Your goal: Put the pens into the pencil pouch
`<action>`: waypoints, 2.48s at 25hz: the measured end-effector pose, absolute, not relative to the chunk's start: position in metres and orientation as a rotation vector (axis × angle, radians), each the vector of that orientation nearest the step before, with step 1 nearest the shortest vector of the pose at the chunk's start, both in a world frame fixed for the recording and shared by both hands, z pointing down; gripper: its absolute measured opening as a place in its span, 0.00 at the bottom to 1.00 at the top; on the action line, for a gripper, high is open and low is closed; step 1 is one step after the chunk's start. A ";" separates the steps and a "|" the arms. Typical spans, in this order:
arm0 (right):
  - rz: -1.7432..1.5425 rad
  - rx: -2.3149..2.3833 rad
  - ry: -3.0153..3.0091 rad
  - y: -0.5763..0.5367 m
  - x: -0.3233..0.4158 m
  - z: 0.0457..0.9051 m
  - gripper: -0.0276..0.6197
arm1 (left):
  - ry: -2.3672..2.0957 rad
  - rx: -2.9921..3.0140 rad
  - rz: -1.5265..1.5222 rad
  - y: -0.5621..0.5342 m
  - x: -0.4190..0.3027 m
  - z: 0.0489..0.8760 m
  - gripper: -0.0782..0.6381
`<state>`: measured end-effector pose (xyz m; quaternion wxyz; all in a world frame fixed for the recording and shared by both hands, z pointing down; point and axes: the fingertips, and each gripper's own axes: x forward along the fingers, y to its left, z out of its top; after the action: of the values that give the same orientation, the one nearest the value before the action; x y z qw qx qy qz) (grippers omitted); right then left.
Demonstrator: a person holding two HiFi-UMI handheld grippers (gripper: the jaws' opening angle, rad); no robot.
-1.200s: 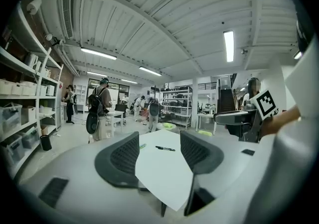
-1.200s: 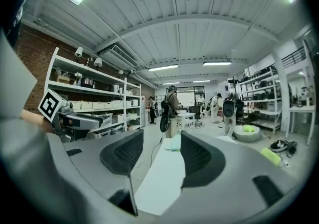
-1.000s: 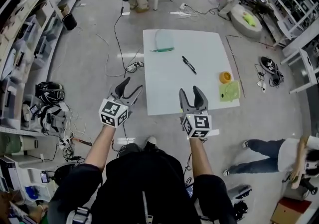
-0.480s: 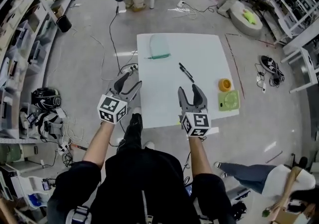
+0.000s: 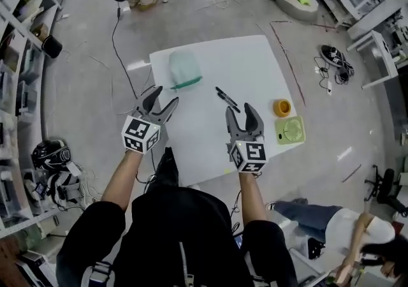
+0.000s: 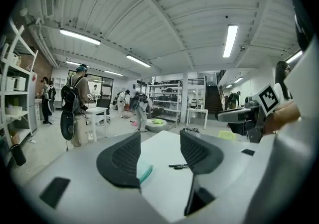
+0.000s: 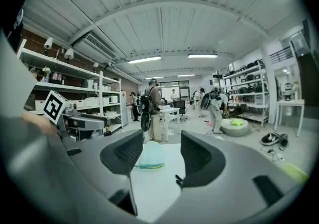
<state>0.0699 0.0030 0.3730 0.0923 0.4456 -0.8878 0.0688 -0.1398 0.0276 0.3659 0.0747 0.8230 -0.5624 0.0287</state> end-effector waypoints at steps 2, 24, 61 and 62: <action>0.224 1.362 -2.606 -0.014 0.066 0.376 0.40 | -1.637 2.493 0.116 0.000 -0.145 0.371 0.47; 0.382 1.563 -2.359 -0.069 0.070 0.426 0.41 | -1.134 2.646 0.589 -0.112 -0.128 0.482 0.44; 0.523 1.519 -2.227 -0.053 0.095 0.492 0.41 | -0.911 2.526 1.220 -0.125 -0.125 0.646 0.18; 0.520 1.510 -2.227 -0.053 0.095 0.493 0.41 | -0.920 2.525 1.187 -0.125 -0.124 0.643 0.18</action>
<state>0.0953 -0.0534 0.4930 0.1995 0.5399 -0.7963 0.1861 -0.1239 -0.1253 0.6430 0.1018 0.8550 -0.3117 0.4019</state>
